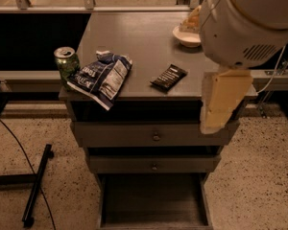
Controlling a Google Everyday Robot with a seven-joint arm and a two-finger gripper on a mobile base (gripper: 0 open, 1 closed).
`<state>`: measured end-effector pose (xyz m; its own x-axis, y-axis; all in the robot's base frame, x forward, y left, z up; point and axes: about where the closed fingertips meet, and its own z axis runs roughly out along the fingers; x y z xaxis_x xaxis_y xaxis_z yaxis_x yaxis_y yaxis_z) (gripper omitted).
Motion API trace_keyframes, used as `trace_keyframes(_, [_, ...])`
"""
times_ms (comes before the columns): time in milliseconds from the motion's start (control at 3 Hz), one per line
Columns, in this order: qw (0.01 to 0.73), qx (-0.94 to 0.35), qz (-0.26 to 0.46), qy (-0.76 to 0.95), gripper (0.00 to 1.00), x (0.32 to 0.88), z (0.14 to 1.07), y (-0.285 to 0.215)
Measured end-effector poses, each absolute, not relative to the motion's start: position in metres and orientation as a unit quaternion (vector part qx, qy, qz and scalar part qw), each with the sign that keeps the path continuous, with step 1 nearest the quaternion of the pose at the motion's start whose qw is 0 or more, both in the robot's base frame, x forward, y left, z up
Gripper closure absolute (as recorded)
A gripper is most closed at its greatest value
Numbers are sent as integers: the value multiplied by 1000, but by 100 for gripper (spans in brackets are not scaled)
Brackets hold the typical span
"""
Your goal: Place rxbar chocolate into bottom drawer
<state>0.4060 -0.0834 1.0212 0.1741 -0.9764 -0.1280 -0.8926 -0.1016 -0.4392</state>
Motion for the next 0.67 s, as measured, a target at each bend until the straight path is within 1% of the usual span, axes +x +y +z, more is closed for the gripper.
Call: trace_keyframes(667, [214,-736,-98,635,0,406,1021,-83])
